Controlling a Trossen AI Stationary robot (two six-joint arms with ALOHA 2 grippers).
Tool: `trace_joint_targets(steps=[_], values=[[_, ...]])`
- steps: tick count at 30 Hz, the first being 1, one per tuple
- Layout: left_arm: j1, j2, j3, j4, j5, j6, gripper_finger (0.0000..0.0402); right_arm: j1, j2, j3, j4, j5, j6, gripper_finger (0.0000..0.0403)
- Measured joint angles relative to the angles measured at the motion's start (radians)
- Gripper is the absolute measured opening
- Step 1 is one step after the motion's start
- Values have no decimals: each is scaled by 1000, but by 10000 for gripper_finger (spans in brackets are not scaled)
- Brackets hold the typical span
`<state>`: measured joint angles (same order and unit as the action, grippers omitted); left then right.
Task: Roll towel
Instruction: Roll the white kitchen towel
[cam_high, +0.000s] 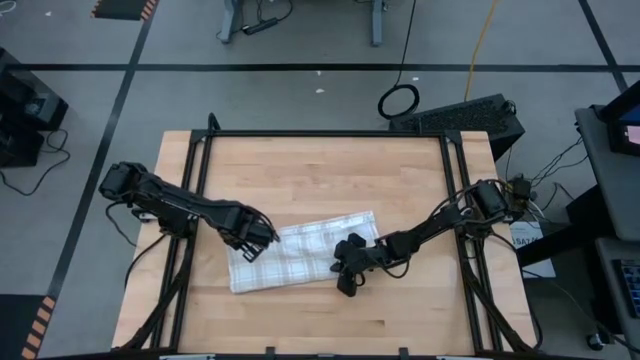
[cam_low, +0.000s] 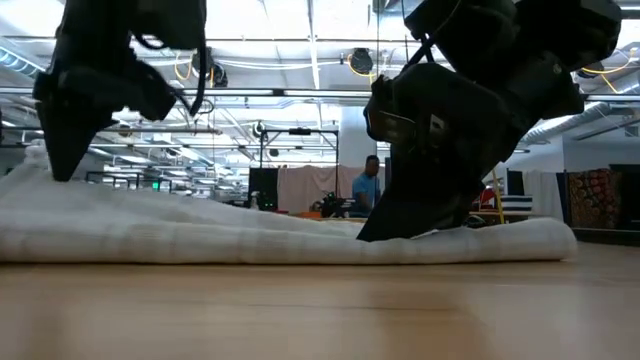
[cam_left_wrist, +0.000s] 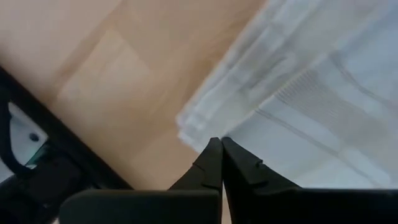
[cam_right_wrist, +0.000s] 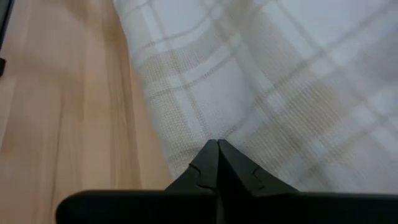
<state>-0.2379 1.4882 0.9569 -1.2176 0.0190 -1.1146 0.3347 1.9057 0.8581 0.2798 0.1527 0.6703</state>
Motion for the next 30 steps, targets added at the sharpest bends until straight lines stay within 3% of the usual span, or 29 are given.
trace_joint_targets(steps=[6,11,17,23,30], values=[[1,-1,-24,-49,20,-6,28,-1,0,0,-5,2,0,0],[1,-9,21,-111,28,30,69,-2,0,0,-5,1,0,0],[-79,-74,49,111,-6,47,94,-1,-78,-5,-43,-34,-28,0],[-158,-39,-49,257,-11,-43,94,-1,-276,-3,-266,-48,-66,0],[-164,-8,-174,341,49,-188,95,-12,-365,-2,-592,133,-81,0]])
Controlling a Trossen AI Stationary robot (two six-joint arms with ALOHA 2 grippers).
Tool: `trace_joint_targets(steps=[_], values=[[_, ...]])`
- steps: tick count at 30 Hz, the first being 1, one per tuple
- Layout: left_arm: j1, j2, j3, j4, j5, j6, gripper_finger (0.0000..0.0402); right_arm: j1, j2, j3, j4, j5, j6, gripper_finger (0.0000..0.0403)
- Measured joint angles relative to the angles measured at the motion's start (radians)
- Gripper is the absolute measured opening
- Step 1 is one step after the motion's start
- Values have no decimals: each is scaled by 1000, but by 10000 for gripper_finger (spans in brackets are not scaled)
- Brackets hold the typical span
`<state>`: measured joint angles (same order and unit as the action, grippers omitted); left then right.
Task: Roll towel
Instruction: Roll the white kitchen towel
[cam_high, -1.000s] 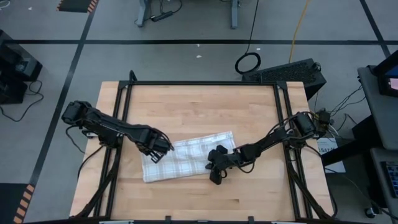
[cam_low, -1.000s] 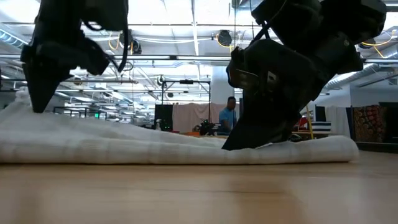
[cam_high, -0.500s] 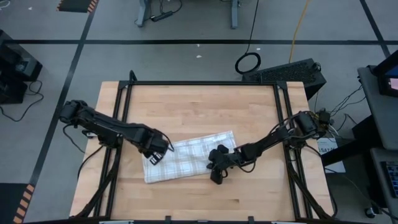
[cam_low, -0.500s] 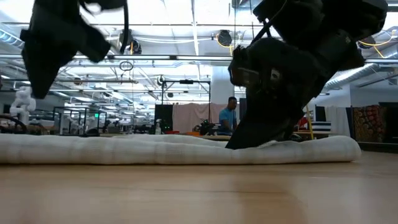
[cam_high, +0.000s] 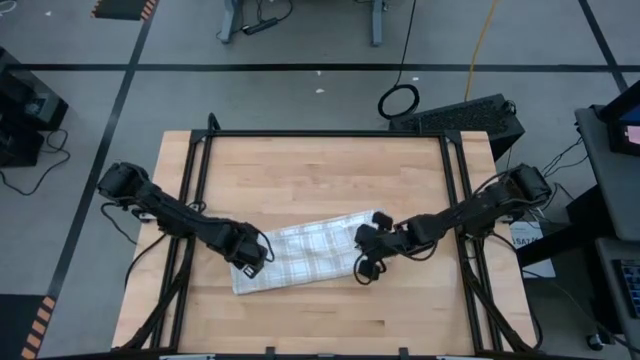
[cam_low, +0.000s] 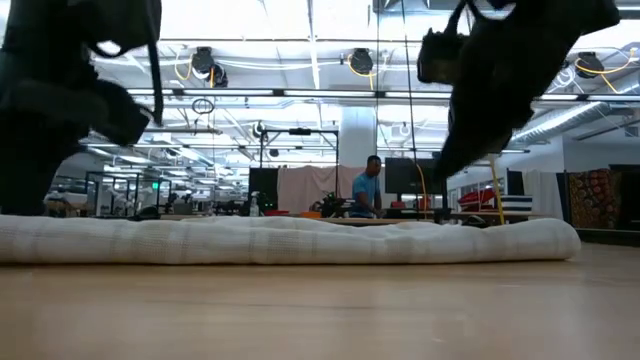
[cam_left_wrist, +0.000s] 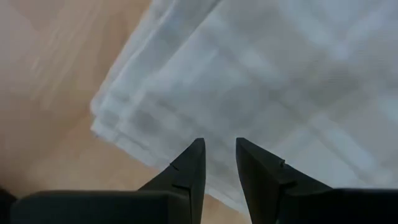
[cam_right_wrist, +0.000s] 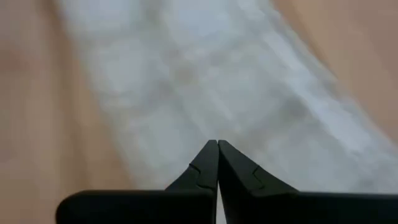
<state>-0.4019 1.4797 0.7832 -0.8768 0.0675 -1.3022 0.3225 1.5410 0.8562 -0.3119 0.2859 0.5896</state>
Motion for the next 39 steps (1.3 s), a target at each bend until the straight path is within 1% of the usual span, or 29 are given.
trace_joint_targets(steps=[2,5,7,8,11,15,18,21,22,24,27,30,32,33,35,39], values=[[7,4,-7,-16,22,-1,95,-10,10,-4,-1,19,0,0],[24,-2,20,-35,59,1,95,-26,39,-49,82,16,11,0],[27,-16,51,-35,61,0,95,-40,66,-80,193,3,30,0],[25,-21,68,-18,57,3,95,-46,76,-95,249,-4,41,0],[12,-20,85,57,37,44,95,-59,115,-129,332,0,82,0],[-3,29,38,124,23,97,80,-73,153,-135,349,-1,97,0],[4,69,2,125,70,104,57,-80,163,-135,346,1,62,0],[8,78,-8,130,99,111,35,-93,152,-135,347,-10,50,0],[12,76,-7,130,115,111,29,-98,133,-135,341,-31,55,0],[23,53,2,94,144,112,20,-107,84,-125,343,-75,57,0],[44,-13,50,60,154,121,12,-107,-3,-114,346,-95,108,0],[75,-75,80,90,92,232,11,-105,-63,-111,346,-68,208,0],[99,-100,93,149,41,333,10,-105,-80,-111,355,-25,254,0],[116,-106,94,149,28,378,10,-105,-82,-111,355,0,270,0],[154,-102,92,160,20,482,10,-107,-79,-112,353,26,294,0],[225,-101,92,199,18,758,10,-126,-70,-111,345,31,298,0]])
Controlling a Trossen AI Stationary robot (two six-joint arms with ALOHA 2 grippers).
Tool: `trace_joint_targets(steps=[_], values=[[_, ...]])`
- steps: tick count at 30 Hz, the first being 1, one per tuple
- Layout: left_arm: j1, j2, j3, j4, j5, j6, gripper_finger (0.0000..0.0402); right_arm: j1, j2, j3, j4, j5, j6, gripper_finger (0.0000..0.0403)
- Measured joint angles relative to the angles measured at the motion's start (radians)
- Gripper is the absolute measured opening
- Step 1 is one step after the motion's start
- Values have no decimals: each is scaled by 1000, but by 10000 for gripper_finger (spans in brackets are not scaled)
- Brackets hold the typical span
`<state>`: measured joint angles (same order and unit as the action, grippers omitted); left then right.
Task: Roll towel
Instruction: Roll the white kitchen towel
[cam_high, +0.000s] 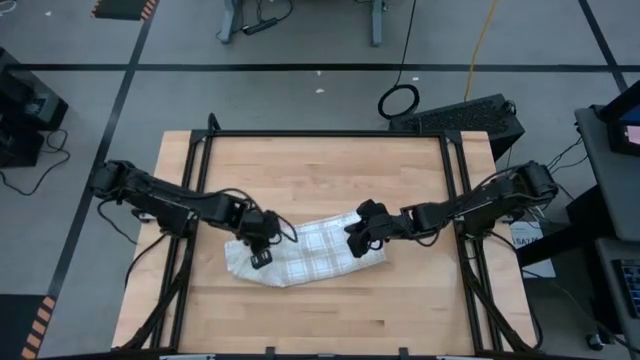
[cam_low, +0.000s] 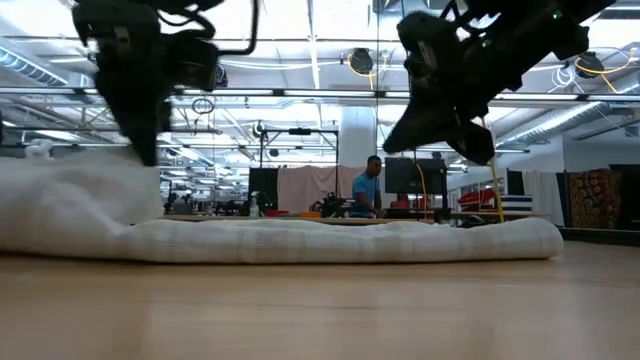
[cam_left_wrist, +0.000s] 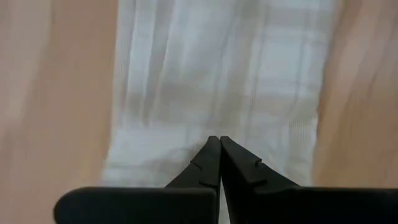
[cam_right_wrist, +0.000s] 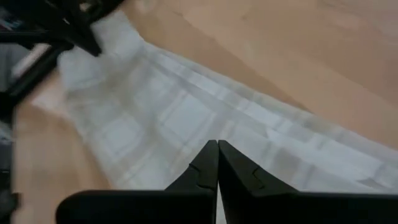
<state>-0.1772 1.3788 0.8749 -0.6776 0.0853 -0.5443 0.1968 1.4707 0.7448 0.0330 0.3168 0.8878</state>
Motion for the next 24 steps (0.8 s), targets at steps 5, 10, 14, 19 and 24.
trace_joint_targets(steps=[5,10,14,19,24], values=[[82,2,0,88,-10,196,10,-4,13,-1,-4,101,-85,0],[147,2,0,175,-68,317,10,1,36,0,5,270,-201,0],[164,2,0,234,-91,417,10,24,67,0,26,399,-237,0],[126,2,0,264,-94,449,10,72,139,0,101,444,-270,0],[-45,1,-51,260,-143,373,10,141,249,0,218,442,-275,0]])
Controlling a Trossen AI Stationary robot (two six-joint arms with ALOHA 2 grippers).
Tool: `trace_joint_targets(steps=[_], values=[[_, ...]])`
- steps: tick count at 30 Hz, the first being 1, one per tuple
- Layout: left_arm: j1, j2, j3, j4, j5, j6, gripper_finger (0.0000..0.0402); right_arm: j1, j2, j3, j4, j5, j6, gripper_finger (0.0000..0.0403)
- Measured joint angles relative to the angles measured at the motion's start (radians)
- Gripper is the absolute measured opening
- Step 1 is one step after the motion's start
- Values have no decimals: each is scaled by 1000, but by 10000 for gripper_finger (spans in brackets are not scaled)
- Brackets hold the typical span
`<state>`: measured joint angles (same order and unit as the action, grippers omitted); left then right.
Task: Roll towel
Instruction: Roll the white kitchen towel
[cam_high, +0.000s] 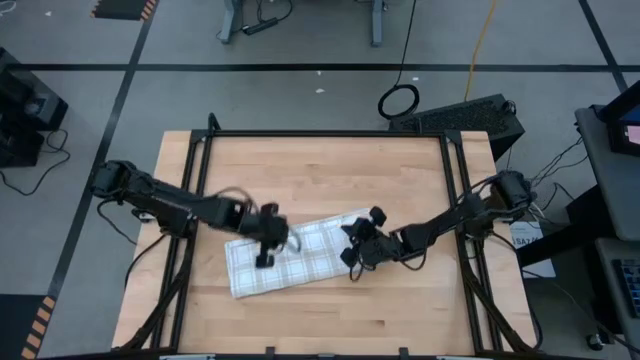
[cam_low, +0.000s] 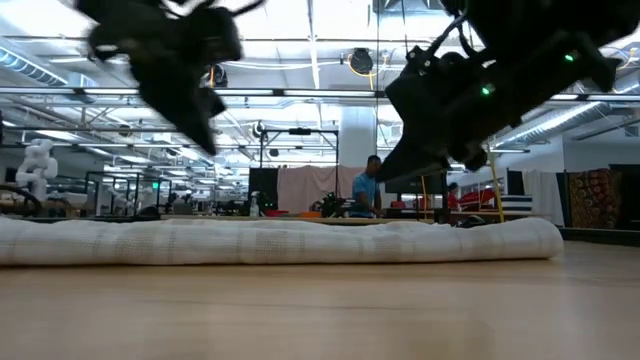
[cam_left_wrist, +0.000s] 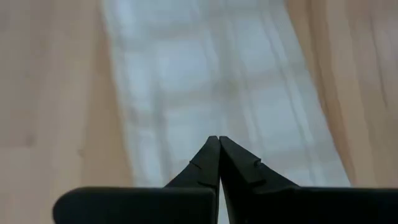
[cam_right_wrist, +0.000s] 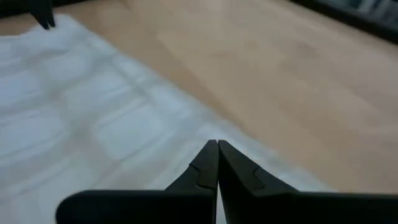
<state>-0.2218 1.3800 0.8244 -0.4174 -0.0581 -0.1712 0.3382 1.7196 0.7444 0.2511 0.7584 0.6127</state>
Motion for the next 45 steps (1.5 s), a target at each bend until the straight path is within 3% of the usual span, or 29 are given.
trace_joint_targets(steps=[3,8,11,14,18,24,32,45], values=[[-125,0,-47,0,-110,-42,10,38,73,0,136,-4,29,0],[-288,0,-54,-34,-130,-213,10,81,151,1,355,-78,175,0],[-392,1,-54,-25,-211,-241,10,103,178,26,365,-60,205,0],[-461,1,-54,-18,-319,-257,10,101,173,53,299,-64,256,0],[-492,1,-54,-18,-368,-264,10,89,141,93,135,-81,328,0],[-477,1,-54,10,-450,-202,10,43,37,163,-303,-198,507,0],[-416,1,-54,91,-454,-156,10,-69,-69,271,-891,-352,610,0],[-396,1,-54,113,-453,-125,10,-257,55,249,-869,-464,432,0]])
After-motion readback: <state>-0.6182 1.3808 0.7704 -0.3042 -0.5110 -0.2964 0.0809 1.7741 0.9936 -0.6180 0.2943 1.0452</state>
